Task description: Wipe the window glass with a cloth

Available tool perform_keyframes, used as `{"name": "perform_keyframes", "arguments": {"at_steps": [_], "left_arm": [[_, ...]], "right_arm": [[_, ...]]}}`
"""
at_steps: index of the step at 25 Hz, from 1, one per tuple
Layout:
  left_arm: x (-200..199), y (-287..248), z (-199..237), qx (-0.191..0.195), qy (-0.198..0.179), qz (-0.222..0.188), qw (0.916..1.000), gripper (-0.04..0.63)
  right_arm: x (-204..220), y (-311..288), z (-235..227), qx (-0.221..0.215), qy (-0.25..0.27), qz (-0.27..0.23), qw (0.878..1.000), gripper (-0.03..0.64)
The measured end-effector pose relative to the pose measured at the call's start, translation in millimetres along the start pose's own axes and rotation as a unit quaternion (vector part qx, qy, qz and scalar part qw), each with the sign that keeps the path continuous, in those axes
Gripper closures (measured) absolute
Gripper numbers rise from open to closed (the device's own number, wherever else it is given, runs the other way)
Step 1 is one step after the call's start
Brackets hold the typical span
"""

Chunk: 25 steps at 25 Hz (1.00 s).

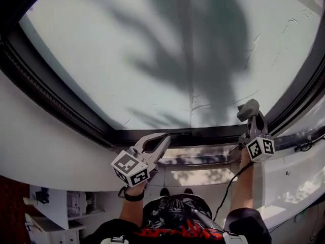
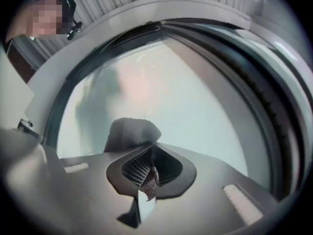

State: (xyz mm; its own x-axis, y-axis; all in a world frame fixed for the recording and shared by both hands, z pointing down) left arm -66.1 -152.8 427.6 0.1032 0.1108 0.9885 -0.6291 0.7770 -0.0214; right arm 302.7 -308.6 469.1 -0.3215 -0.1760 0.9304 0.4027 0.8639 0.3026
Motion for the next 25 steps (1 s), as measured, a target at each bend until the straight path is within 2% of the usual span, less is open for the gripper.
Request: {"name": "perform_keyframes", "arguments": {"at_steps": [2,5,9,12,15,17,19,21,25], "left_arm": [[1,14,6,-0.020,-0.001,-0.003,0.9998,0.595],[2,48,18,-0.046,0.003,-0.012,0.9988,0.595],[0,108,23,-0.104,0.009,-0.031,0.9940,0.595],[-1,159,22,-0.162,-0.006,-0.049,0.9856,0.595],[-7,204,42,-0.209,-0.010,-0.071,0.9753,0.595],[-11,228,53,-0.234,0.000,-0.081,0.9690,0.595],[-7,244,58,-0.245,0.011,-0.087,0.9657,0.595],[-4,254,59,-0.246,0.017,-0.087,0.9652,0.595],[-2,251,68,-0.236,0.021,-0.087,0.9676,0.595]], "right_arm": [[17,-21,56,-0.089,0.009,0.005,0.996,0.601],[49,-47,154,-0.213,0.000,0.032,0.976,0.601],[94,-59,287,-0.350,-0.008,0.079,0.933,0.603],[129,-56,372,-0.416,0.004,0.100,0.904,0.603],[167,-82,444,-0.445,0.013,0.141,0.885,0.603],[181,-105,481,-0.440,0.001,0.178,0.880,0.603],[189,-120,504,-0.426,-0.014,0.200,0.882,0.603],[193,-127,513,-0.409,-0.011,0.203,0.889,0.603],[187,-131,485,-0.373,-0.001,0.188,0.909,0.603]]}}
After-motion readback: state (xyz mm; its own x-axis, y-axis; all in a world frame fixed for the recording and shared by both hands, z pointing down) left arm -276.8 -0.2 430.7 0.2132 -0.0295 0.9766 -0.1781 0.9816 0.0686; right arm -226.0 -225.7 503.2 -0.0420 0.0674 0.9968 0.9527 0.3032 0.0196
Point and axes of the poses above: the fingertips, and each gripper's own axes: y backward along the fingers, z to its left, x out of its underside, the point moved 8 cm from there along y, backward along the fingers, and after that the axes turned 2 degrees about -z, right-handed, at the moved point
